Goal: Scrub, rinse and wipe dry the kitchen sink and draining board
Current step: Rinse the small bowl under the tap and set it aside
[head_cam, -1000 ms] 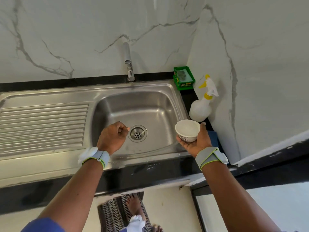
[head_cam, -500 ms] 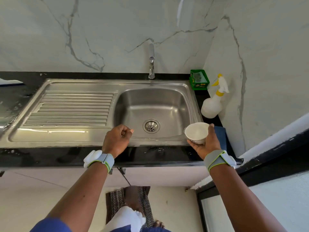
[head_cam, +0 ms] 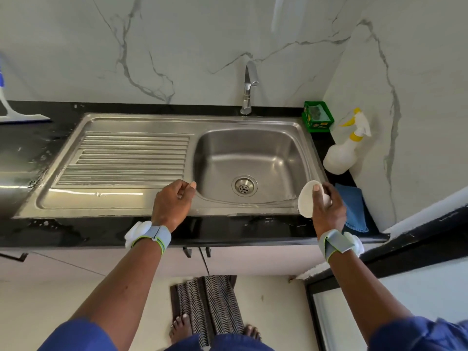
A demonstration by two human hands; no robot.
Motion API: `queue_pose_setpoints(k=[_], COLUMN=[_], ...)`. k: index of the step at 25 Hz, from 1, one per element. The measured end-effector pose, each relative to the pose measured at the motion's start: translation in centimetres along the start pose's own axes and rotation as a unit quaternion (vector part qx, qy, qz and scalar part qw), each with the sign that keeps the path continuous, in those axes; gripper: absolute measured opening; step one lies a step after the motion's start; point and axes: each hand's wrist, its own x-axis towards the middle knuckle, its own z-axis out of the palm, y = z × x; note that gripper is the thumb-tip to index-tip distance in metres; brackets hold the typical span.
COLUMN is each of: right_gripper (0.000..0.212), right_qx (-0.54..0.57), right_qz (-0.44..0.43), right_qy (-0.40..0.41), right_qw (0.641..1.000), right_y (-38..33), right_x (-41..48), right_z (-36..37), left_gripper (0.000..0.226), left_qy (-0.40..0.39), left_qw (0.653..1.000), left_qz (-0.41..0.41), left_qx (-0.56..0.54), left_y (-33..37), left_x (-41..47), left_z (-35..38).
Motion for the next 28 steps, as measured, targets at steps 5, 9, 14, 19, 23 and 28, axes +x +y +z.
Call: queue_pose_setpoints(k=[5,9,14,19,23,28], right_gripper=[0.047,0.054,0.062,0.064,0.065,0.045], right_qx=[-0.021,-0.016,-0.045,-0.107,-0.085,0.024], right_qz=[-0.009,-0.018,-0.082,-0.160,-0.103,-0.028], right_qy=[-0.004,-0.024,-0.055,-0.052,-0.026,0.023], right_qw=[1.000,0.999,0.994,0.980,0.991,0.999], right_y=[-3.1,-5.4,-8.0,-8.4,-9.1,-9.4], right_x=[-5.3,-8.7,-10.7,-10.8,-10.1,-7.0], right_z=[4.9,9.2,12.6,12.8,12.7,14.0], left_gripper=[0.036,0.043,0.040,0.034,0.032,0.031], left_qy=[-0.008,-0.024,-0.031,-0.039,-0.060,-0.094], left_qw=[1.000,0.999,0.998,0.998,0.997,0.993], left_qz=[0.009,0.007,0.011,0.025,0.046,0.078], left_qx=[-0.025,-0.041,-0.051,-0.045,-0.024,-0.003], left_y=[-2.4,-5.0,-7.9,-8.6,-7.3,-4.2], left_x=[1.9,2.9,4.6,5.8,7.4,10.5], left_z=[-2.9,-5.2,-7.7,-8.4,-6.9,-2.9])
